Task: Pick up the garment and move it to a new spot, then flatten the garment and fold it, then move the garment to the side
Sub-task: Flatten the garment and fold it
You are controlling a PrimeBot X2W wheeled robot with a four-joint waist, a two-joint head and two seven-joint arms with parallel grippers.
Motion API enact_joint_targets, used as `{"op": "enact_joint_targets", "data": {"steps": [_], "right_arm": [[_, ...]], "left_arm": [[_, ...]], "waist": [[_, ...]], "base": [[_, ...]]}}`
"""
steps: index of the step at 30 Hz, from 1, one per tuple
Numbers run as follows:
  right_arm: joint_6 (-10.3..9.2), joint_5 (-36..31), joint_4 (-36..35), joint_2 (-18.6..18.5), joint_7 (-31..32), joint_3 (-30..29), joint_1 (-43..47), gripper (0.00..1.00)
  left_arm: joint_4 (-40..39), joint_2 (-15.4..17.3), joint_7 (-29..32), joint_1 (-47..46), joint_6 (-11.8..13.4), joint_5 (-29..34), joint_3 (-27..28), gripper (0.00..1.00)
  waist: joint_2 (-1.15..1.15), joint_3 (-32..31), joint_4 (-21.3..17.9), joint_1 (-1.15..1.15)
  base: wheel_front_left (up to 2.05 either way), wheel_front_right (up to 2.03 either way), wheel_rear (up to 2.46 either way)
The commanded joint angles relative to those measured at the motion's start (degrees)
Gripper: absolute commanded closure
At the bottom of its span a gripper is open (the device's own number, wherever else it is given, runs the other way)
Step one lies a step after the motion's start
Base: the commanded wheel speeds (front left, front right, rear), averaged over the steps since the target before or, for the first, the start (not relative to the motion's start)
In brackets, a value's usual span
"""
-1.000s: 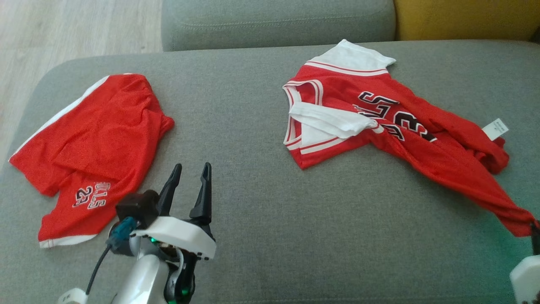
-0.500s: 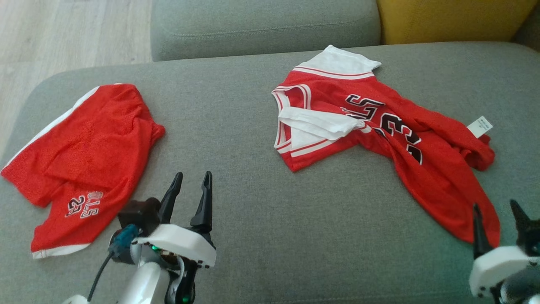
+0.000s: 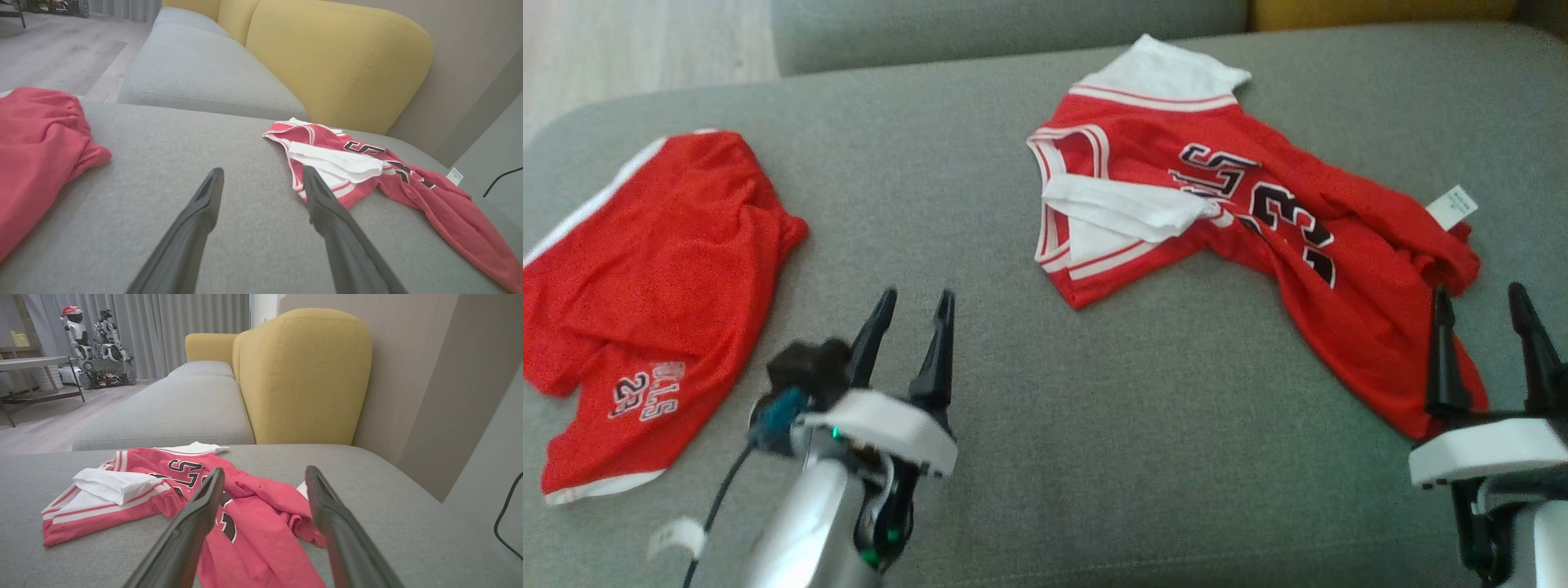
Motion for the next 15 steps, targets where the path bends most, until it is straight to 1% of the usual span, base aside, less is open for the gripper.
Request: {"op": "enact_joint_targets", "data": {"steps": [1, 4, 7, 11, 15], "right_arm": [[-0.04, 0.54, -1.07, -0.40, -0.82, 1.92, -2.56, 0.00], [-0.04, 0.86, -0.26, -0.40, -1.46, 2.60, -3.45, 0.00], [-0.04, 1.24, 0.28, -0.39, -2.13, 3.22, -4.39, 0.00], [-0.04, 1.70, 0.85, -0.39, -2.86, 4.27, -5.62, 0.00], [-0.04, 2.19, 1.35, -0.39, -3.52, 5.92, -6.75, 0.00]], "left_arm": [[-0.83, 0.44, -0.70, -5.20, -0.49, -0.31, 0.93, 0.00], [1.50, 0.44, -0.38, -9.46, -1.15, -1.78, -0.69, 0.00], [4.24, 0.44, 1.16, -14.41, -1.42, -4.51, -2.39, 0.00], [8.68, 0.44, 4.21, -21.58, -1.19, -6.94, -5.33, 0.00], [14.12, 0.44, 7.01, -28.30, -0.78, -7.94, -8.08, 0.00]], "waist": [[0.00, 2.31, -1.22, 0.00], [0.00, 4.29, -2.28, 0.00], [0.00, 6.13, -3.36, 0.00], [0.00, 8.64, -4.77, 0.00], [0.00, 10.83, -6.29, 0.00]], "base": [[0.00, 0.00, 0.00], [0.00, 0.00, 0.00], [0.00, 0.00, 0.00], [0.00, 0.00, 0.00], [0.00, 0.00, 0.00]]}}
